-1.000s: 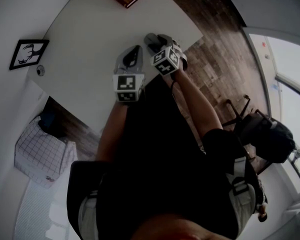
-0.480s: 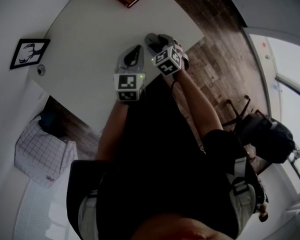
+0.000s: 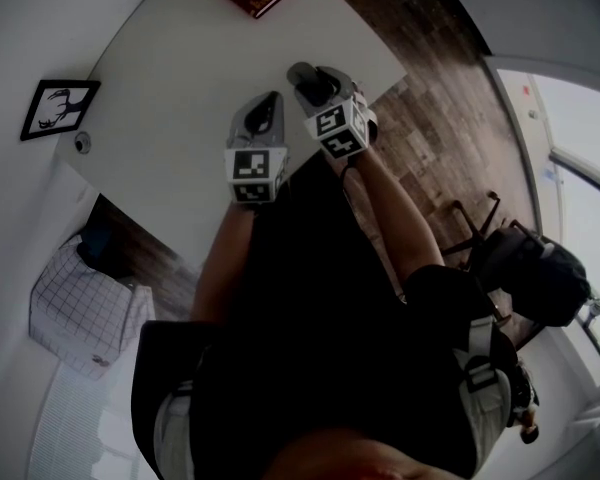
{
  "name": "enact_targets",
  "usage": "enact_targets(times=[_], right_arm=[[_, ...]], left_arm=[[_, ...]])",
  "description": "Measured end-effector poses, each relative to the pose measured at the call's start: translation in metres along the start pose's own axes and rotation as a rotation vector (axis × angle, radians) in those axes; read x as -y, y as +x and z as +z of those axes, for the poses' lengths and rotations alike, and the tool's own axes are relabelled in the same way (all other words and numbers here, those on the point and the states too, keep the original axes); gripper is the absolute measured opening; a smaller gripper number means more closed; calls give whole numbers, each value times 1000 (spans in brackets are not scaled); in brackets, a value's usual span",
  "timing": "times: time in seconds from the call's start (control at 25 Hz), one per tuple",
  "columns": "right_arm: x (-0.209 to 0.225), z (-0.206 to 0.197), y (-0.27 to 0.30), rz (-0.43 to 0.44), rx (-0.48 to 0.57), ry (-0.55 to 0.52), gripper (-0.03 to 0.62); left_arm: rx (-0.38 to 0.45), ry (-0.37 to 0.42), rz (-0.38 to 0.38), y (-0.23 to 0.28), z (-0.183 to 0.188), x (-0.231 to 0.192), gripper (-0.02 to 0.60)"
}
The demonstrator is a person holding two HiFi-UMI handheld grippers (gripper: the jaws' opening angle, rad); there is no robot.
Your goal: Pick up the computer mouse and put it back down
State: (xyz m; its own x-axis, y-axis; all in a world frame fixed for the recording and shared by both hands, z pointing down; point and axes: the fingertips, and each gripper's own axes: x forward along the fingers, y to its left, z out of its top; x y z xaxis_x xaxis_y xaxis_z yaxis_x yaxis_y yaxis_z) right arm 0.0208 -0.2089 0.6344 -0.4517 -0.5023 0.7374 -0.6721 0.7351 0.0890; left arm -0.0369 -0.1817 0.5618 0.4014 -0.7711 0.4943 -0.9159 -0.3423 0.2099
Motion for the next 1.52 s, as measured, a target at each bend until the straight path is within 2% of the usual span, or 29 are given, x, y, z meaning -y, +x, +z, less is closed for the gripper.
enact_targets(times=[0.04, 0.08, 0.12, 0.16, 0.2, 0.4, 0.64, 0.8, 0.96, 1.12, 1.24, 1.36, 1.52], right_arm=[[3, 5, -4, -12, 29, 31, 224], [6, 10, -8, -31, 54, 58, 114], [10, 12, -10, -52, 70, 70, 82], [12, 12, -10, -71, 73, 67, 14], [12, 10, -8, -78, 68, 56, 14], [11, 2, 0, -74, 38, 34, 14], [22, 13, -5, -97, 54, -6, 20], [31, 19, 1, -82, 46, -9, 50], [40, 22, 13, -45, 29, 37, 129], [51, 27, 20, -45, 10, 66, 152], [58, 34, 25, -30, 11, 151, 175], [71, 35, 36, -17, 18, 310, 217], [85, 29, 56, -14, -28, 449, 258]], left_arm=[[3, -2, 4, -1, 1, -1, 0], [7, -4, 8, -2, 1, -2, 0], [10, -7, 13, -3, 1, -4, 0], [11, -12, 17, -3, 1, -6, 0], [11, -18, 21, -3, -1, -8, 0], [12, -30, 33, -2, -10, -16, 0], [3, -41, 36, -2, -9, -15, 0], [4, -34, 33, 1, -7, -12, 0], [2, -31, 39, 3, 0, -13, 0], [-1, -37, 50, 7, 0, -19, 0], [-1, -42, 58, 9, 1, -21, 0], [-1, -49, 60, 12, 2, -22, 0], [-4, -54, 68, 16, 2, -25, 0]])
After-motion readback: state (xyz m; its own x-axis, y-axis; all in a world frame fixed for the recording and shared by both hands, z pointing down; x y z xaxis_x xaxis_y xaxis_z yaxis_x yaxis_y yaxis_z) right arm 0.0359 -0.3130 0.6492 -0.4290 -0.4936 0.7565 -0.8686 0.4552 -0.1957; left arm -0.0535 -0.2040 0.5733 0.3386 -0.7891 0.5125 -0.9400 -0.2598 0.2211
